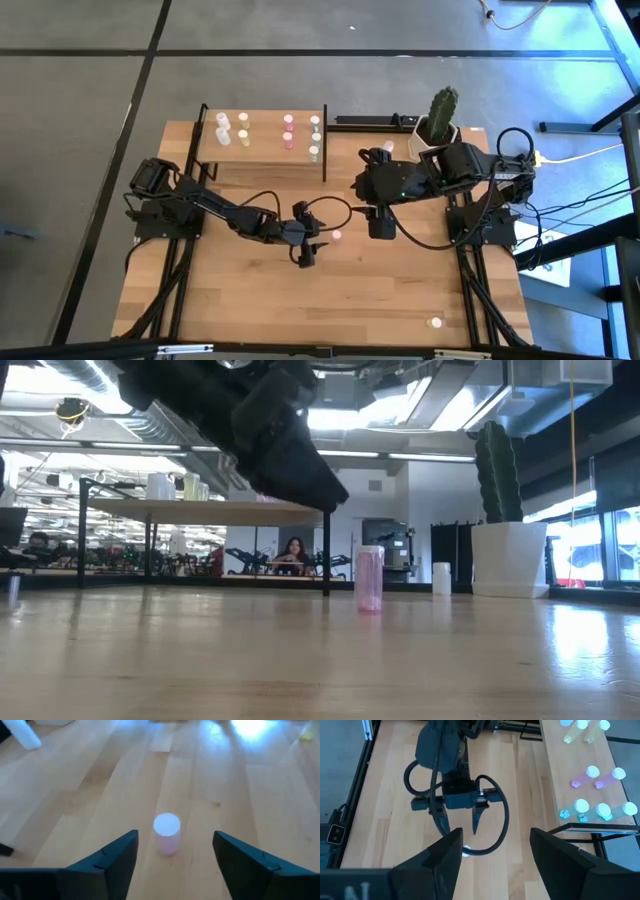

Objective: Pick and place medicine bottles onto shelf by color
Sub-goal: Put the pink pill bottle on the shelf and align it with the other pink pill bottles

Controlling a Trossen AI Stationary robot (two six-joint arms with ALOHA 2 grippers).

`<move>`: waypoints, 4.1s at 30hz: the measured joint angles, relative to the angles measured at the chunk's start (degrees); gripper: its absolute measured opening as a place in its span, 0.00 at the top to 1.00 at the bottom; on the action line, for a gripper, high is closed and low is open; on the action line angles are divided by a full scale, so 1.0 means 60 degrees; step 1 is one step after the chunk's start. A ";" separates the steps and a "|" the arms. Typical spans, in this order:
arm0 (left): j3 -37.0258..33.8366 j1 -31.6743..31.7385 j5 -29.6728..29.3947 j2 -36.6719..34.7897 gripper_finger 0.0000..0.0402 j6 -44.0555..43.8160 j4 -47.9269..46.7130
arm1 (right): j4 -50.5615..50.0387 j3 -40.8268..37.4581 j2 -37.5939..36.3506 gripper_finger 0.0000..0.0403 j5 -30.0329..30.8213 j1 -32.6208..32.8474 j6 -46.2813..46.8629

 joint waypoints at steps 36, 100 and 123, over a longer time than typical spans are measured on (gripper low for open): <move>0.0000 0.0317 -0.0282 0.2559 0.31 -0.0170 0.3643 | 0.0237 -0.0002 0.0004 0.42 0.0000 -0.0001 0.0000; -0.0004 -0.0255 -0.4985 -0.4032 0.71 -0.1927 -0.2981 | 0.0376 -0.0004 0.0007 0.42 0.0000 0.0000 0.0004; 0.0000 0.3159 -0.3743 -0.4774 0.72 -0.3357 -0.4965 | 0.0438 -0.0004 0.0007 0.42 0.0000 0.0000 0.0022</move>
